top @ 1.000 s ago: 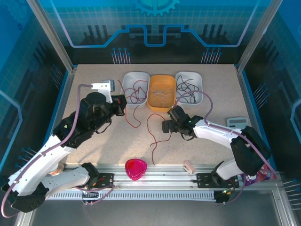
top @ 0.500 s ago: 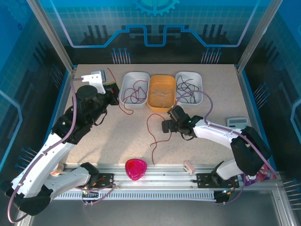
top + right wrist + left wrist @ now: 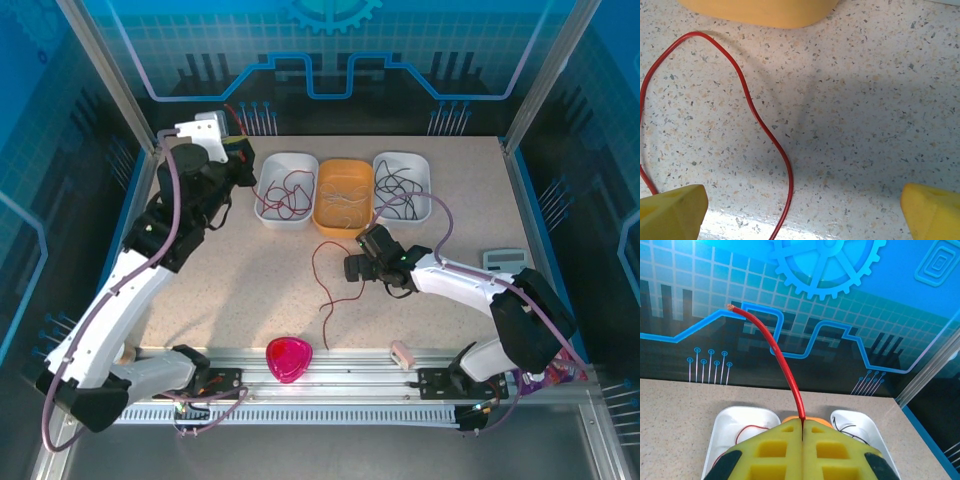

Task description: Untangle the cables

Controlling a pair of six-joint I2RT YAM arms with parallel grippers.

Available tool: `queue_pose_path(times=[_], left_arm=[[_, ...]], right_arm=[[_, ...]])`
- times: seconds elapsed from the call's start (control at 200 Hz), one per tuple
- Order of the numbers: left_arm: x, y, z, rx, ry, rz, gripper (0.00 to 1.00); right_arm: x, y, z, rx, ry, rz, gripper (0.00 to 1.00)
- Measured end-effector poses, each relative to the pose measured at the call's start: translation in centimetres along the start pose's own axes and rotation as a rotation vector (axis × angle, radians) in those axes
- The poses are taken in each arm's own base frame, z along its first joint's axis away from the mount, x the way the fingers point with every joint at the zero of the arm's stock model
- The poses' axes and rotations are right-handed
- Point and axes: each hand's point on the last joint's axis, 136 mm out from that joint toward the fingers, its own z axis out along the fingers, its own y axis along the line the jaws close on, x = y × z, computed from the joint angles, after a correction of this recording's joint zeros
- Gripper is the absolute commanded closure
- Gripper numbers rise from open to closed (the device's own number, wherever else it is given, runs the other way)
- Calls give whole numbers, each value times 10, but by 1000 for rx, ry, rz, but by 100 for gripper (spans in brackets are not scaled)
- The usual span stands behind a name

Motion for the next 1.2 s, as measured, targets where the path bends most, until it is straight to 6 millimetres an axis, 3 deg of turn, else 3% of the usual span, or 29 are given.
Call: queue_pose_path(times=[0.5,0.845,1.201], left_arm=[[-3,24,51,-21,30,-14,100],[22,39,98,-15,126,-32,100],[51,48,124,-21,203,-46,100]], right_arm=[[3,-4,0,19,11,-4,0],[1,-4,-2,22,13,2,0],[0,-3,-6,21,5,6,0]])
